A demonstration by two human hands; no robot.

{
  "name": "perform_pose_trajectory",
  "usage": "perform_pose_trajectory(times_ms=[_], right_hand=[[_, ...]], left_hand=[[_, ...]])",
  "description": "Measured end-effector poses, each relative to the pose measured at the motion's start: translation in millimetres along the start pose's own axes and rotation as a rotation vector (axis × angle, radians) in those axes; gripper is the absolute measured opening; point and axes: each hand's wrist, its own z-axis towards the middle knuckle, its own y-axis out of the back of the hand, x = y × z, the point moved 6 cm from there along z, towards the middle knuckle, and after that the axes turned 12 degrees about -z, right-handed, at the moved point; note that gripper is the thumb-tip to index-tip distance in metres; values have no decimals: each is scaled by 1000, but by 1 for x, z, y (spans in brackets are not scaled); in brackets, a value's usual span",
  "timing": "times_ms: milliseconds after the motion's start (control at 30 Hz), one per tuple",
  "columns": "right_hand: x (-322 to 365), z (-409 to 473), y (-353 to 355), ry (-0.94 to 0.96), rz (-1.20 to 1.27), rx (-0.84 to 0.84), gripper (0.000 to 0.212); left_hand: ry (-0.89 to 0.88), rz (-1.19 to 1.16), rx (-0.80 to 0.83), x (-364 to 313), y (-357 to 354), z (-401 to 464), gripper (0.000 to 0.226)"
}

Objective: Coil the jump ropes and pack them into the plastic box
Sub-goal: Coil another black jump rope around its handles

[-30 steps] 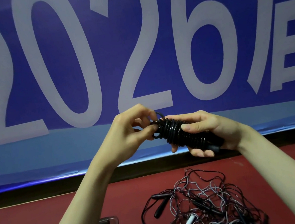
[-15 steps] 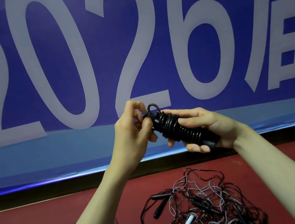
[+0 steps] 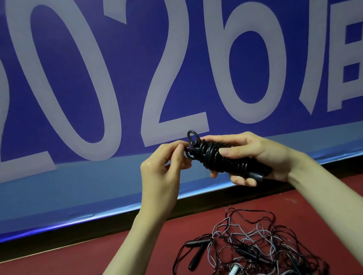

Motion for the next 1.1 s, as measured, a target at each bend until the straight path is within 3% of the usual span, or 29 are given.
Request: perform_pose_trajectory(times_ms=[200, 300, 400, 567, 733, 867, 967, 1100], right_hand=[[0, -2, 1, -31, -101, 7, 50], [0, -4, 3, -47, -111, 23, 50], [1, -5, 2, -55, -116, 50, 52], [-2, -3, -3, -41, -46, 61, 49], [-4, 0, -3, -26, 57, 80, 45], [-10, 4, -6, -35, 65, 137, 47], [-13, 5, -4, -49, -12, 131, 47], [-16, 2, 8, -87, -187, 63, 45]], left_hand=[[315, -186, 27, 8, -1, 5, 10], [357, -225, 86, 9, -3, 3, 13], [278, -56, 118, 6, -4, 2, 15], [191, 76, -50, 2, 1, 0, 8], [381, -122, -222, 14, 3, 1, 12], [519, -231, -264, 26, 1, 1, 13], [611, -270, -202, 35, 0, 1, 15], [717, -307, -1, 35, 5, -5, 16]])
